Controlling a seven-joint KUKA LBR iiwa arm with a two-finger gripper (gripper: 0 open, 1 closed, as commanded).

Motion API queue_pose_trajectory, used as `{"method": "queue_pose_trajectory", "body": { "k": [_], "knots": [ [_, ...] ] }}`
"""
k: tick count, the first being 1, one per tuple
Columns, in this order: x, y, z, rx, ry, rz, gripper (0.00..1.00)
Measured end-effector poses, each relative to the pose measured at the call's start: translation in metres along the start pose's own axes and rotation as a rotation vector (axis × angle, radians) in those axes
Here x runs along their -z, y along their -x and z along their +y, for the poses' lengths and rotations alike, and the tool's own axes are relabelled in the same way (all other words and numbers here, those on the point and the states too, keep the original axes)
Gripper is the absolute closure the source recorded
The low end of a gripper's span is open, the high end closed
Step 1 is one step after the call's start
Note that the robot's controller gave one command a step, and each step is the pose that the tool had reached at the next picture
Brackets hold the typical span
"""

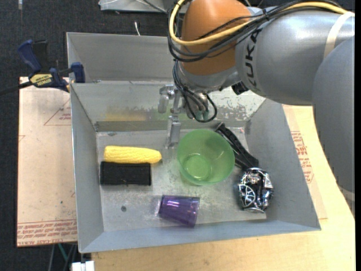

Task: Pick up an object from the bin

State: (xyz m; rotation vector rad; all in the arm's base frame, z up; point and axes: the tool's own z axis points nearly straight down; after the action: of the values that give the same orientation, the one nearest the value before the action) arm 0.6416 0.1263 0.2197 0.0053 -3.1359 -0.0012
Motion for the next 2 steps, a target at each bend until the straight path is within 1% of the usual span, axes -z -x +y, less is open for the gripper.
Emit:
{"method": "queue_pose_trajectory", "body": {
  "k": [1,2],
  "knots": [
    [0.006,0.001,-0.001,-0.003,0.001,-0.008,0.0],
    [-0.119,0.002,0.042,-0.085,0.003,-0.009,0.0]
  ]
}}
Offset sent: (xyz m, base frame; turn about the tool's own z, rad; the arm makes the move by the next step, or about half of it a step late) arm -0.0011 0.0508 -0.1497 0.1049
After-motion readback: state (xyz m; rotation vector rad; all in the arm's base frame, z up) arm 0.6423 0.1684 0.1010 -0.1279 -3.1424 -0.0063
